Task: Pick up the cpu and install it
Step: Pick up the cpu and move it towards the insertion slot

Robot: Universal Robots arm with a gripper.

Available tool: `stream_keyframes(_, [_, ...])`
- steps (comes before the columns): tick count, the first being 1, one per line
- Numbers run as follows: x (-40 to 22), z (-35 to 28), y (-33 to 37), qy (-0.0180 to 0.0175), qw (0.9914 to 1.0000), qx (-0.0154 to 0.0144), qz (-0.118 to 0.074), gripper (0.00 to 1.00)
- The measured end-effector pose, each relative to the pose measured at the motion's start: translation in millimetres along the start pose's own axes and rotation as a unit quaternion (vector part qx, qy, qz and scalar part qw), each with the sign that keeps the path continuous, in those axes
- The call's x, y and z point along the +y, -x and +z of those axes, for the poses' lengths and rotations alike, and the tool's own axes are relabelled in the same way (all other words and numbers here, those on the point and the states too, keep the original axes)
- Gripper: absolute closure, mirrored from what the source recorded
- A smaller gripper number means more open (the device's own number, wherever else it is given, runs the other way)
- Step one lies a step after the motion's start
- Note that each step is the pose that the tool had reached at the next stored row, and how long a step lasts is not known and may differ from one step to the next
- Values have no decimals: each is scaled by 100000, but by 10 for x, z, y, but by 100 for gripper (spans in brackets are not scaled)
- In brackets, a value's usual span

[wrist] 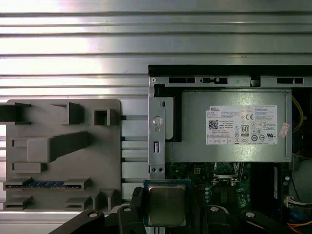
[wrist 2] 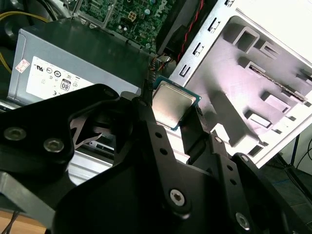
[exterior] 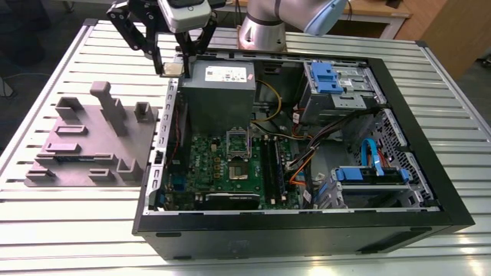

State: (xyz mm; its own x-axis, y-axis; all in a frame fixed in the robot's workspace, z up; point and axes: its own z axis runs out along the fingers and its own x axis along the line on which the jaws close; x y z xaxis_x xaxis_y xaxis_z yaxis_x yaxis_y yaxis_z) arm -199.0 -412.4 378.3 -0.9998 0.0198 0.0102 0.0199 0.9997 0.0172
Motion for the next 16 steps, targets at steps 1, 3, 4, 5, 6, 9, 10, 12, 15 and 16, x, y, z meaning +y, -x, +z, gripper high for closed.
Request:
stream_keyframes(1, [0,0,5,2,100000,1,0,53])
stream_keyframes(3, [0,0,13,0,100000,1,-1,53])
stream_keyframes(4, [0,0,18,2,100000,1,1,53])
stream_keyframes(5, [1,0,22,-1,100000,2,1,53])
stream_keyframes(6, [1,-1,26,-3,100000,4,2,53])
stream_keyframes(9, [1,-1,38,-1,100000,4,2,53])
stream_keyframes(10, [1,0,43,0,100000,2,1,53])
stream_keyframes(12, [1,-1,52,1,100000,1,1,53])
stream_keyframes(15, [2,-1,67,-2,100000,4,2,53])
stream_keyframes(16, [2,-1,72,-1,100000,2,0,53])
